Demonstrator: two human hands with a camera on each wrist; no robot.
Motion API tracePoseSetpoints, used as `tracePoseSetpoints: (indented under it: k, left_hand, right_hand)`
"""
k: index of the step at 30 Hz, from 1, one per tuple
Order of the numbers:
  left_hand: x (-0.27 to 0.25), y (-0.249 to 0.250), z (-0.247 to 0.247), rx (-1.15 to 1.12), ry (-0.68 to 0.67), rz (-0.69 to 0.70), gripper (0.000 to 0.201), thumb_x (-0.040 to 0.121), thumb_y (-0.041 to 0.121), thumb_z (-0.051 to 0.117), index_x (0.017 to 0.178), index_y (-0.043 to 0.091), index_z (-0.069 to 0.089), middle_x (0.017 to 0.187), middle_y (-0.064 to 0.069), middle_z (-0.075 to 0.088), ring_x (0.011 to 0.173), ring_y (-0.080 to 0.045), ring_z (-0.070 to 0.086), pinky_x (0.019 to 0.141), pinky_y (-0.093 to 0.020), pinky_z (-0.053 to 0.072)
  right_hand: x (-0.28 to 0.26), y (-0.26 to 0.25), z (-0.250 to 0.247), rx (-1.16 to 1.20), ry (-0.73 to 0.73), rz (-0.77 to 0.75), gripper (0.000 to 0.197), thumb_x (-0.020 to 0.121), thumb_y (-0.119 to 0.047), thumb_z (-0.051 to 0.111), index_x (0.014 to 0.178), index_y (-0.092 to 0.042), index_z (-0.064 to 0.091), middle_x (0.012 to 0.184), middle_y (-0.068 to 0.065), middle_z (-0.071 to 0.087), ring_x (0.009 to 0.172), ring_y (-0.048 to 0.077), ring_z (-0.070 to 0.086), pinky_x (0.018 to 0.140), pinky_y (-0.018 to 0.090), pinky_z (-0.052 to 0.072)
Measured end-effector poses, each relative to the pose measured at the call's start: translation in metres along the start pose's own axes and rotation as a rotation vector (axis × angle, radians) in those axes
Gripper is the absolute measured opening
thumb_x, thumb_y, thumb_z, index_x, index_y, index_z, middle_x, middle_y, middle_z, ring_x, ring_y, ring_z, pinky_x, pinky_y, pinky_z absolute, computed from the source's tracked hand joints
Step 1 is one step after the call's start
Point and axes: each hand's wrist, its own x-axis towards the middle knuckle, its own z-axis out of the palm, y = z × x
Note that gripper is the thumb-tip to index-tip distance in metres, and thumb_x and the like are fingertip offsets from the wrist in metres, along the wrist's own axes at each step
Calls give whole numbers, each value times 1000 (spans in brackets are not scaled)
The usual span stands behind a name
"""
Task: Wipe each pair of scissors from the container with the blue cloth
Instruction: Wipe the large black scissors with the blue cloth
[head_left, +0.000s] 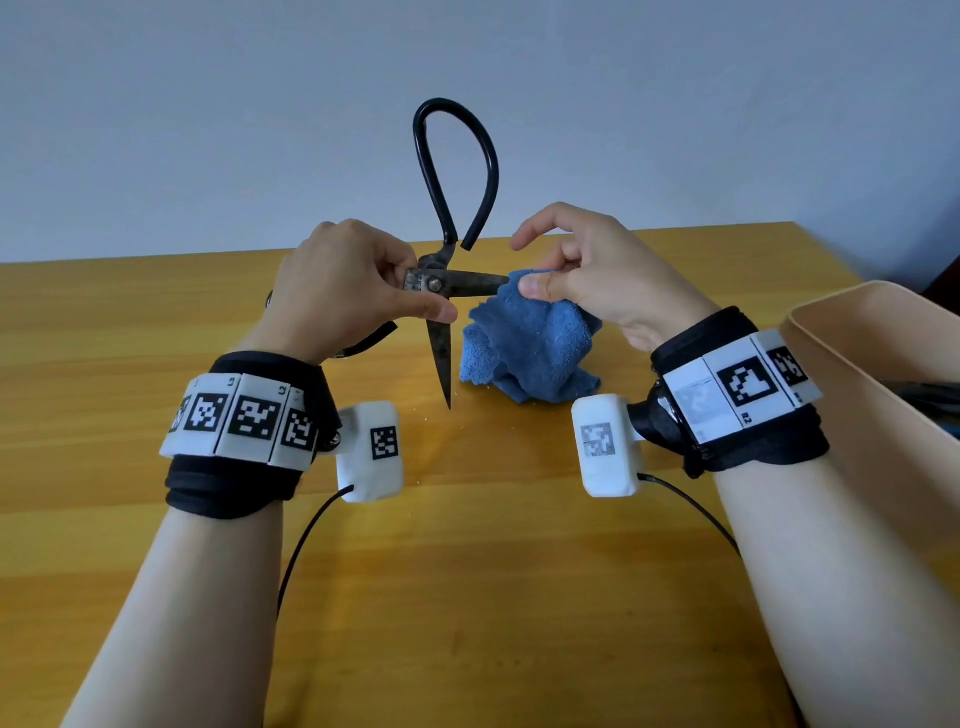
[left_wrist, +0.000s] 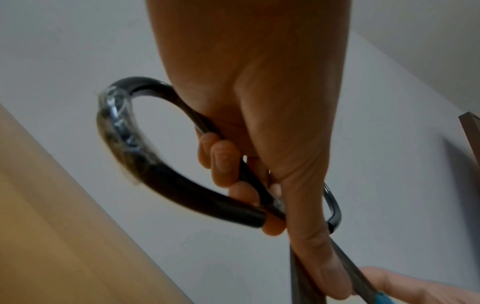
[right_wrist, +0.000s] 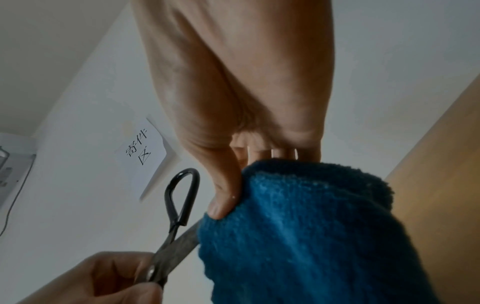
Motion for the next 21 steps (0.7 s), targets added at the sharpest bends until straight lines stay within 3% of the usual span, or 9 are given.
tracePoseSetpoints:
  k: [3, 9, 12, 17, 21]
  left_hand:
    - [0, 0, -1, -49, 13, -7, 66, 61, 57, 87, 56, 9, 43, 49, 0, 41, 51, -15, 31, 57, -30, 27]
    - [0, 1, -1, -16, 10, -15, 64, 62, 57, 87, 55, 12, 42, 49, 3, 42, 50, -14, 34, 57, -30, 28]
    - [-1, -1, -2, -34, 3, -31, 63, 62, 56, 88, 55, 13, 42, 48, 4, 41, 49, -13, 32, 56, -29, 27]
    - [-2, -2, -2, -59, 5, -40, 67, 62, 57, 86, 60, 5, 45, 52, -2, 42, 52, -16, 31, 57, -30, 28]
    - [-1, -3, -2, -72, 9, -44, 65, 63, 56, 87, 60, 5, 46, 54, -4, 44, 54, -17, 34, 59, -34, 30]
  right_hand:
    - [0, 0, -2, 31, 29, 2, 27, 85, -19, 78, 109, -19, 66, 71, -2, 59, 70, 13, 60, 68, 30, 48]
    - [0, 1, -5, 48, 24, 6, 30, 89, -4, 70, 111, -25, 68, 86, -1, 75, 80, 14, 70, 74, 35, 57]
    - [0, 2, -4, 37, 50, 17, 26, 87, -10, 74, 110, -21, 67, 77, -4, 70, 74, 14, 66, 69, 36, 55]
    - [3, 4, 1, 65, 94, 14, 24, 86, -14, 76, 107, -20, 66, 74, 3, 57, 72, 16, 58, 68, 28, 45]
    - [5, 5, 3, 102, 123, 21, 27, 87, -11, 73, 111, -21, 64, 74, -1, 61, 73, 15, 61, 68, 28, 45]
